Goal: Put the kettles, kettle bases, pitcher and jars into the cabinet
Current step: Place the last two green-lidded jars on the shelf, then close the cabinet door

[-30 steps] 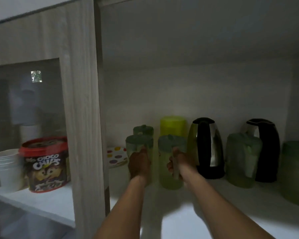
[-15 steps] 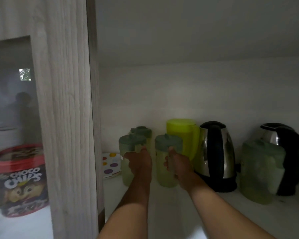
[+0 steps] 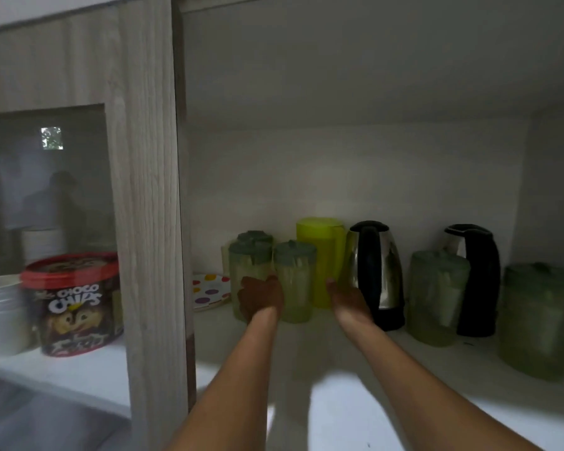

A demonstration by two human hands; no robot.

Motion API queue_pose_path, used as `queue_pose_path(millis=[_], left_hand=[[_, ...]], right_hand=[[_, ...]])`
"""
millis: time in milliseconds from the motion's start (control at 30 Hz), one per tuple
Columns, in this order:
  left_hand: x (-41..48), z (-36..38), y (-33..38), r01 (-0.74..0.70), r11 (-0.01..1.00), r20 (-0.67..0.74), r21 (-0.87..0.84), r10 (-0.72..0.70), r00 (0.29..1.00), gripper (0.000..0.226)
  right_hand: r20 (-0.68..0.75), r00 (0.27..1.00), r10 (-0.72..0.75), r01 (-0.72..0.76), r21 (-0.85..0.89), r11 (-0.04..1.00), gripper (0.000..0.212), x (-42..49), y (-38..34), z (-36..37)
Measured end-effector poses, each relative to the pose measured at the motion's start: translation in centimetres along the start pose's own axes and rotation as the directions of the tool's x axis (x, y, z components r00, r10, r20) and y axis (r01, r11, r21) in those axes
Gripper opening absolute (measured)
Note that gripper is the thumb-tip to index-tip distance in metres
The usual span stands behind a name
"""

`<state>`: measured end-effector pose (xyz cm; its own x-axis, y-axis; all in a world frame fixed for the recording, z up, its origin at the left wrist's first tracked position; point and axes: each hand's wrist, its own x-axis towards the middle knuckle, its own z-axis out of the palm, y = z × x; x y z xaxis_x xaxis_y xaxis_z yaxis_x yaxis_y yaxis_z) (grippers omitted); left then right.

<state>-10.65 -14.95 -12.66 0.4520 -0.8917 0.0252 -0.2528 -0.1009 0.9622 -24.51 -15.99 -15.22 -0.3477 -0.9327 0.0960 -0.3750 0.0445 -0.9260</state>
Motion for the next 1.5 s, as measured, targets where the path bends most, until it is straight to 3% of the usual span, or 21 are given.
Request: queue_pose_path(millis=[200, 333, 467, 633, 833, 1033, 1200, 1333, 1500], left_hand=[[-7.8, -1.3, -1.2, -0.088, 0.991, 0.017, 0.096, 0.087, 0.996, 0.039], [-11.2, -2.6, -1.7, -0.111, 0.989, 0.013, 0.094, 0.11, 0.994, 0.041], [-12.6, -3.1, -1.9, -0.141, 0.983, 0.041, 0.113, 0.138, 0.99, 0.041], [-13.1, -3.0, -1.5, -0.225, 0.964, 0.146, 0.14, 0.205, 0.968, 0.039], [-13.7, -2.9, -2.3, -0.42, 0.904, 0.38, 0.076, 0.363, 0.851, 0.042], [-14.0, -3.6, -4.6, -0.51, 0.859, 0.546, 0.047, 0.406, 0.733, 0.044], [-20.2, -2.4, -4.5, -0.554, 0.83, 0.694, -0.067, 0.438, 0.571, 0.044], [-30.9, -2.9, -3.8, -0.522, 0.805, 0.797, -0.283, 0.5, 0.338, 0.043], [-44.0, -7.1, -4.1, -0.415, 0.788, 0.849, -0.455, 0.524, 0.065, 0.04]], right_hand=[[-0.022, 1.0, 0.004, -0.007, -0.161, 0.987, 0.061, -5.5, 2.0, -3.5], [-0.011, 0.999, -0.034, 0.032, -0.18, 0.983, 0.061, -8.9, 2.8, -4.7], [-0.03, 0.997, -0.069, 0.062, -0.203, 0.977, 0.047, -10.5, 3.3, -5.6], [-0.119, 0.99, -0.075, 0.041, -0.27, 0.962, 0.049, -12.5, 2.8, -6.9], [-0.29, 0.954, -0.07, -0.019, -0.296, 0.955, 0.047, -14.7, 3.3, -6.6], [-0.456, 0.89, -0.021, -0.158, -0.351, 0.923, 0.047, -19.8, 3.8, -6.6], [-0.658, 0.752, 0.026, -0.364, -0.382, 0.849, 0.052, -28.0, 4.8, -11.1], [-0.852, 0.523, 0.04, -0.56, -0.308, 0.77, 0.052, -37.9, 4.0, -17.2], [-0.971, 0.24, -0.003, -0.696, -0.174, 0.696, 0.046, -50.8, 1.7, -23.5]])
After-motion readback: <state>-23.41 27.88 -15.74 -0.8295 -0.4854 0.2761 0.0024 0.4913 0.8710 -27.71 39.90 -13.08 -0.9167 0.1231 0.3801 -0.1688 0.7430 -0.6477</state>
